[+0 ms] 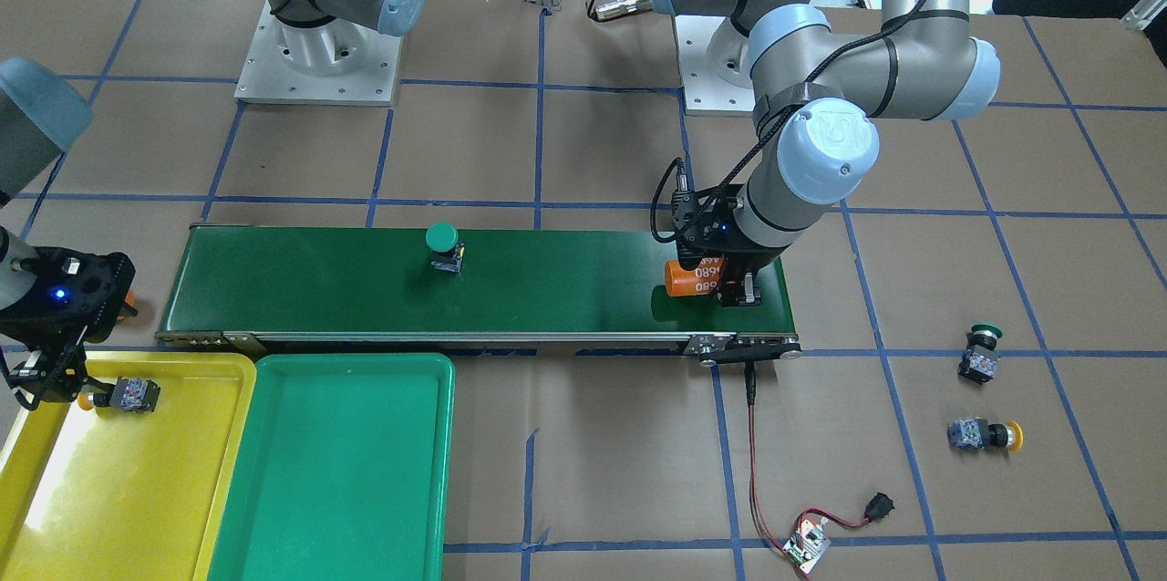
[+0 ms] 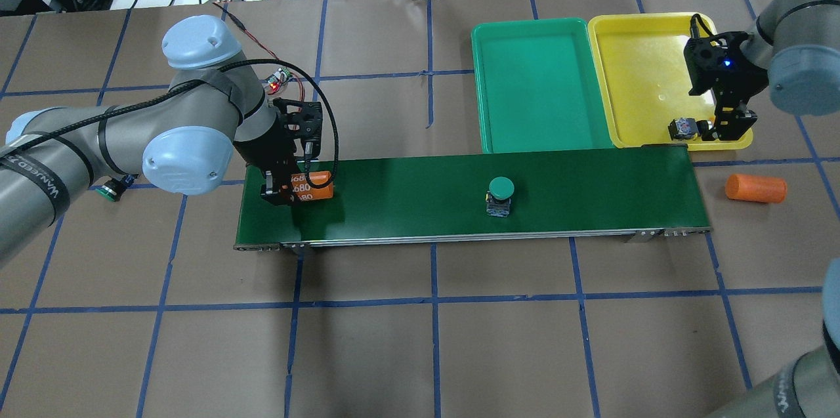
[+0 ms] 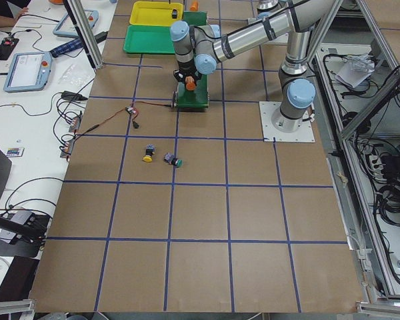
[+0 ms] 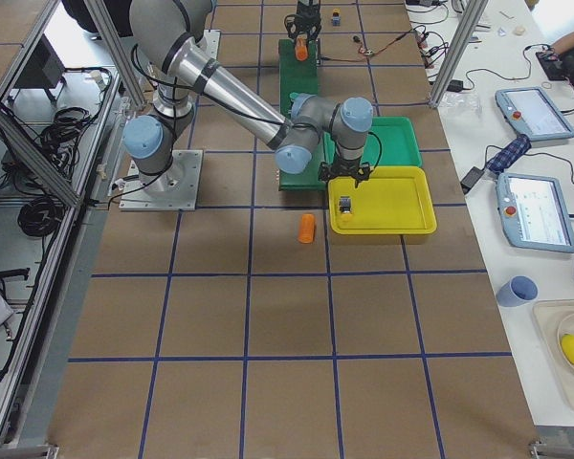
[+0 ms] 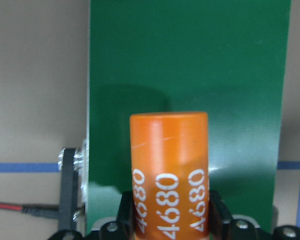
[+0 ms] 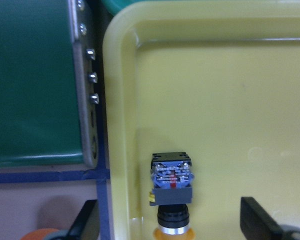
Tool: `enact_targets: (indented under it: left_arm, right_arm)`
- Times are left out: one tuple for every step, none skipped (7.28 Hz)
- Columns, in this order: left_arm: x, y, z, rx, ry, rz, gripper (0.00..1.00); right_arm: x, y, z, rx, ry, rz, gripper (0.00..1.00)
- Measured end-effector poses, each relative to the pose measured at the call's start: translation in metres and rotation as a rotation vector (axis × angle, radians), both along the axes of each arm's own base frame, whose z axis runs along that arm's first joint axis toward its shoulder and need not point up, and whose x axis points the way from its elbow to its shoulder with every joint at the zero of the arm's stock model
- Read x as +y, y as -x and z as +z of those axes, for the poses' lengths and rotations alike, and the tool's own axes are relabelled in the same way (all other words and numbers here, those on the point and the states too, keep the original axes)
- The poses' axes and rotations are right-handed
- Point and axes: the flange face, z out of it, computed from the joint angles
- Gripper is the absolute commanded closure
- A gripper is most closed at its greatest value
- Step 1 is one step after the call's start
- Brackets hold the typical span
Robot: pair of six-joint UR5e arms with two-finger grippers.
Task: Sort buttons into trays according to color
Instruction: 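Place the printed orange cylinder on the belt with left gripper while right gripper withdraws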
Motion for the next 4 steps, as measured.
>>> enact_targets:
  left_arm:
    - [-0.001,-0.004,0.008,0.001,-0.006,0.012,0.00]
    - [-0.007,-0.016,0.021,0.002,-0.014,0.036,0.00]
    - [-0.021,-0.043,0.034,0.004,-0.021,0.083,0.00]
    - [-0.038,-0.089,0.040,0.006,-0.024,0.150,0.00]
  right_arm:
    - [0.015,-0.018,0.013,-0.009,-0.021,0.001,0.00]
    - [0.035,-0.040,0.019,-0.014,-0.035,0.002,0.00]
    - [0.056,-0.060,0.022,-0.016,-0.045,0.001,0.00]
    - [0.071,-0.075,0.021,-0.015,-0.055,0.003,0.00]
